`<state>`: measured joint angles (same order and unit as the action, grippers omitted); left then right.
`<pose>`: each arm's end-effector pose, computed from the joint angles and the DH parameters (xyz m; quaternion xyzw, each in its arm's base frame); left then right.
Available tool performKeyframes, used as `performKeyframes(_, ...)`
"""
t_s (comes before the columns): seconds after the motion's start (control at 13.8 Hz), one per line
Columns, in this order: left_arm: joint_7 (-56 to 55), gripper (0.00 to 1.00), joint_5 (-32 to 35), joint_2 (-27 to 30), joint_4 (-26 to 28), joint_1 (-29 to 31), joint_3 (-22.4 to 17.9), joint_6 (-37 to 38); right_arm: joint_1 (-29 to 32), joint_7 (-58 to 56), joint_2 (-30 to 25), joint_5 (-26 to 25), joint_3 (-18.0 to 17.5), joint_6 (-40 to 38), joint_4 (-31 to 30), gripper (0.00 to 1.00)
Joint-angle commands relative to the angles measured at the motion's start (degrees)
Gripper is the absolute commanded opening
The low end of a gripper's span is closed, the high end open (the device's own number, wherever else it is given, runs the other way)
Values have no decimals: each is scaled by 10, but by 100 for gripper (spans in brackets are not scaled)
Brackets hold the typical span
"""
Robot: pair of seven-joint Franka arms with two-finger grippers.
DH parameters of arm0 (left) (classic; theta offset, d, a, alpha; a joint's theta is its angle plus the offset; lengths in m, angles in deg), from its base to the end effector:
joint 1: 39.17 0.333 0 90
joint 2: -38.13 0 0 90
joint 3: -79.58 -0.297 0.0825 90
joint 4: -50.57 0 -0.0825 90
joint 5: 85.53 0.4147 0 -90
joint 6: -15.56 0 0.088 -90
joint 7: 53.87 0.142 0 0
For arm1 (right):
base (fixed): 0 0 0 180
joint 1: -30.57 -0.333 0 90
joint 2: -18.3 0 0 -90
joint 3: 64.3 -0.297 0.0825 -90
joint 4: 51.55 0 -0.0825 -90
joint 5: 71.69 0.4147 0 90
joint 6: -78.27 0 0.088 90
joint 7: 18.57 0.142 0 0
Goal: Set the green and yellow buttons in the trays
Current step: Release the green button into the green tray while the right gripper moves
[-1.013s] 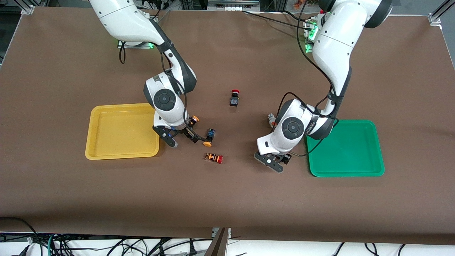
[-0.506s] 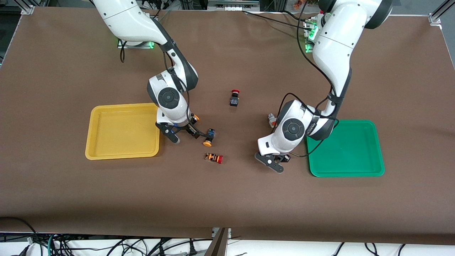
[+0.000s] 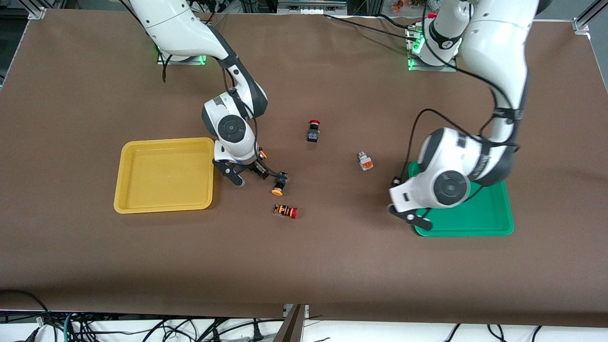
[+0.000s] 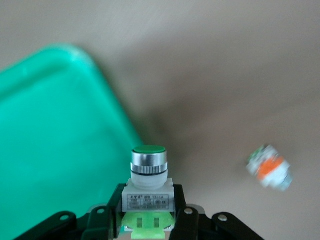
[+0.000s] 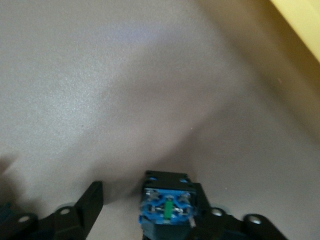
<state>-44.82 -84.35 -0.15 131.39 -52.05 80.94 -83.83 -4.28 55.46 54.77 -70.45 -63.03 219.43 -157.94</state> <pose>0.6662 -0.1645 0.2222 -0.9645 0.2010 0.1708 0.0098 0.5355 0.3557 0.0976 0.9360 -0.3517 -0.0087 0.0119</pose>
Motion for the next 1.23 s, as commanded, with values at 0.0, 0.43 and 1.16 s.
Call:
performKeyframes(0.0,94,5,31,5,40,50,5,27,-6,6,-3,6,2,9,-7,49)
performKeyframes(0.43,119,14,29,4,109,75,9,-70,-7,-7,-19,5,2,6,1,0)
performKeyframes(1.16,-50,100,-5,34,103,55,38,-27,0,-297,-115,6,113,-120,-3,0)
